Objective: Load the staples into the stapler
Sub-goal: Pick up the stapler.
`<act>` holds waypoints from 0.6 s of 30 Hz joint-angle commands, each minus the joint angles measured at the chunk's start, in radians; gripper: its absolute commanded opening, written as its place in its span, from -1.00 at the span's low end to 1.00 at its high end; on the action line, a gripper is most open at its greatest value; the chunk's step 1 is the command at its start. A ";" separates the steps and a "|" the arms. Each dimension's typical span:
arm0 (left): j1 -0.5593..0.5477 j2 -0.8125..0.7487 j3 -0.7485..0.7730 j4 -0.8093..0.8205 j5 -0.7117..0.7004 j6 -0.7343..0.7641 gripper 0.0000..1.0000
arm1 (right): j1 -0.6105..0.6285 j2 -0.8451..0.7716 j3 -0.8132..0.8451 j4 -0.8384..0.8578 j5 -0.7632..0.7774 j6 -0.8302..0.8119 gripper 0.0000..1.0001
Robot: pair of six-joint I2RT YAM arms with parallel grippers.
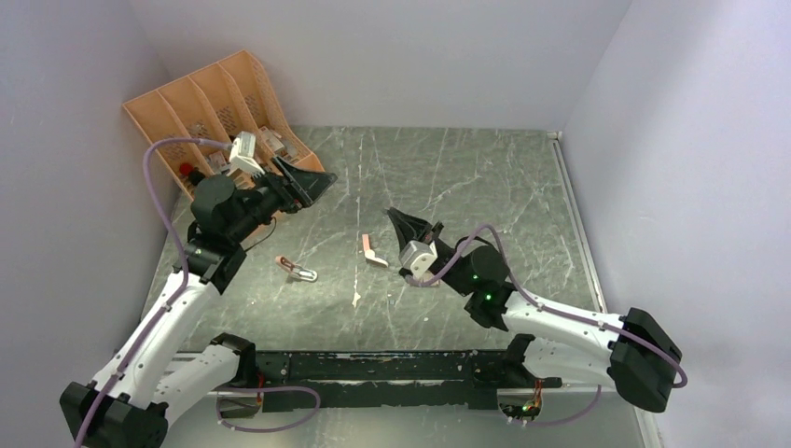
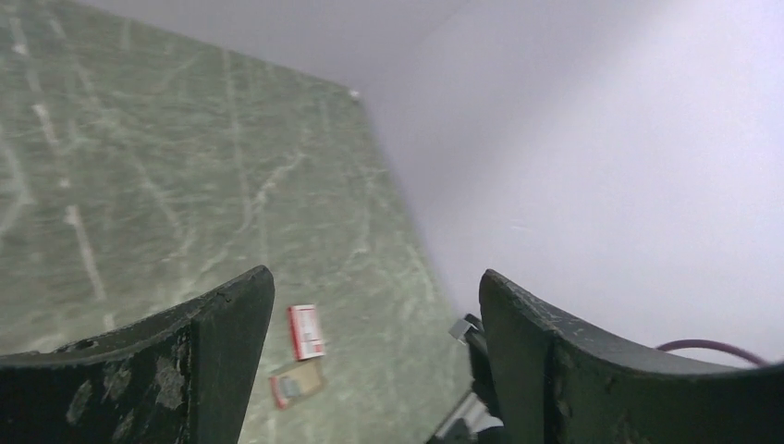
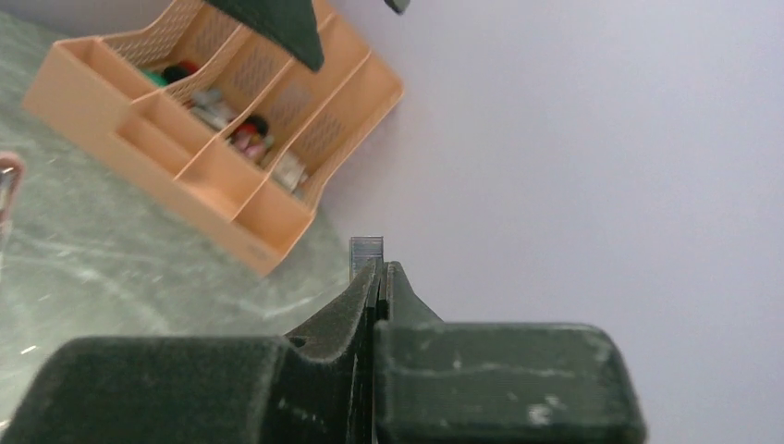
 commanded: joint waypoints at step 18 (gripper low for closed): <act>-0.014 0.031 0.248 0.075 0.125 -0.276 0.65 | 0.003 0.216 0.355 0.199 -0.116 -0.876 -1.00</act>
